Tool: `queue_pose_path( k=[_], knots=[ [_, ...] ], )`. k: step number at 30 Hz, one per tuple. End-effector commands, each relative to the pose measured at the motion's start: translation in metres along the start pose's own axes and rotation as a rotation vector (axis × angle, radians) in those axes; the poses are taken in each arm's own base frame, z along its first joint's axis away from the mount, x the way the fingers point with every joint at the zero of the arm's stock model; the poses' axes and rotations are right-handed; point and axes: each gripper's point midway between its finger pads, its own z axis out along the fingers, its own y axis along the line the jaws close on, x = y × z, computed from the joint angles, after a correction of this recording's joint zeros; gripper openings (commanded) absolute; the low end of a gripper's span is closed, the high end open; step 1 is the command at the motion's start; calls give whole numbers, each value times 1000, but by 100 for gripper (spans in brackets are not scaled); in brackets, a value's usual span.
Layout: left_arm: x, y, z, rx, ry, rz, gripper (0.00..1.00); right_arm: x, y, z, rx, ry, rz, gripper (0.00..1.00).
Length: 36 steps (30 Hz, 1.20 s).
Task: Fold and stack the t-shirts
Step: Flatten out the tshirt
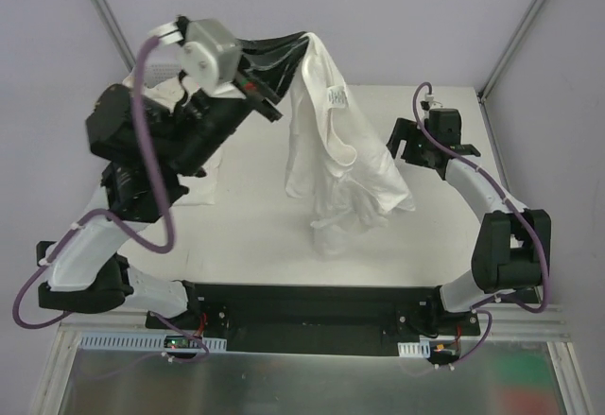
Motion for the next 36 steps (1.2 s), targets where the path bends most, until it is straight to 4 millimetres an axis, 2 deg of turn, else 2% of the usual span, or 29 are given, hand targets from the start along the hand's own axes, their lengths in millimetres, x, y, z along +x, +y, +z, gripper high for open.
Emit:
queue_pose_path(
  k=[1, 2, 4, 5, 6, 7, 9, 10, 12, 14, 15, 16, 17, 19, 20, 22, 23, 25, 26, 27, 28, 29, 30, 31, 32, 34, 35, 36],
  knots=[
    [-78, 22, -44, 27, -209, -168, 0, -10, 2, -9, -5, -43, -1, 91],
    [-57, 34, -45, -63, -160, -145, 0, -11, 2, -9, -7, -44, 3, 91],
    [-67, 69, -65, -213, -212, -81, 0, -12, 4, -11, -16, -47, 5, 91],
    [-27, 75, -65, -289, -130, -39, 0, -13, 4, -12, -16, -51, 4, 91],
    [-27, 87, -78, -336, -143, -21, 0, -13, 4, -15, -15, -57, 3, 91],
    [6, 98, -80, -389, -85, 21, 0, -15, 5, -18, -16, -66, 0, 91],
    [29, 115, -92, -463, -50, -21, 0, -18, 6, -24, -19, -81, -3, 91],
    [58, 128, -96, -510, 4, 8, 0, -17, 6, -25, -18, -82, -3, 91],
    [85, 136, -100, -562, 56, -11, 0, -19, 4, -29, -11, -97, -7, 91],
    [121, 147, -102, -616, 146, 12, 0, -20, 3, -31, -2, -100, -6, 91],
    [148, 153, -98, -649, 215, 27, 0, -20, 2, -32, -2, -102, -6, 91],
    [165, 156, -95, -660, 255, 32, 0, -22, 3, -33, -5, -107, -6, 91],
    [197, 164, -92, -682, 329, 36, 0, -22, 3, -33, -7, -107, -5, 91],
    [226, 169, -87, -678, 381, 20, 0, -23, 2, -35, -5, -113, -7, 91],
    [251, 178, -85, -695, 424, 10, 0, -22, -1, -34, 3, -110, -3, 91],
    [272, 182, -80, -690, 461, -9, 0, -21, -3, -33, 8, -107, -2, 91],
    [291, 183, -78, -688, 498, -6, 0, -20, -6, -33, 16, -105, 1, 91],
    [305, 185, -75, -685, 525, -2, 0, -19, -11, -34, 26, -105, 8, 91],
    [321, 184, -73, -679, 556, 0, 3, -21, -13, -36, 30, -113, 15, 91],
    [330, 184, -73, -675, 573, 3, 7, -20, -14, -36, 31, -112, 18, 90],
    [336, 186, -72, -683, 585, 7, 16, -20, -14, -36, 30, -113, 17, 91],
    [353, 186, -72, -682, 618, 13, 18, -21, -15, -37, 30, -115, 20, 91],
    [361, 189, -73, -685, 634, 17, 23, -21, -14, -38, 30, -118, 20, 91],
    [366, 190, -72, -687, 644, 20, 38, -21, -13, -39, 25, -118, 19, 91],
    [380, 190, -72, -683, 671, 26, 49, -22, -12, -39, 14, -122, 23, 91],
    [389, 192, -71, -682, 689, 32, 65, -22, -8, -38, -5, -119, 29, 91],
    [399, 192, -72, -680, 711, 43, 82, -21, -3, -37, -33, -113, 29, 91],
    [403, 193, -73, -683, 722, 54, 89, -22, 1, -37, -48, -112, 40, 90]
  ],
)
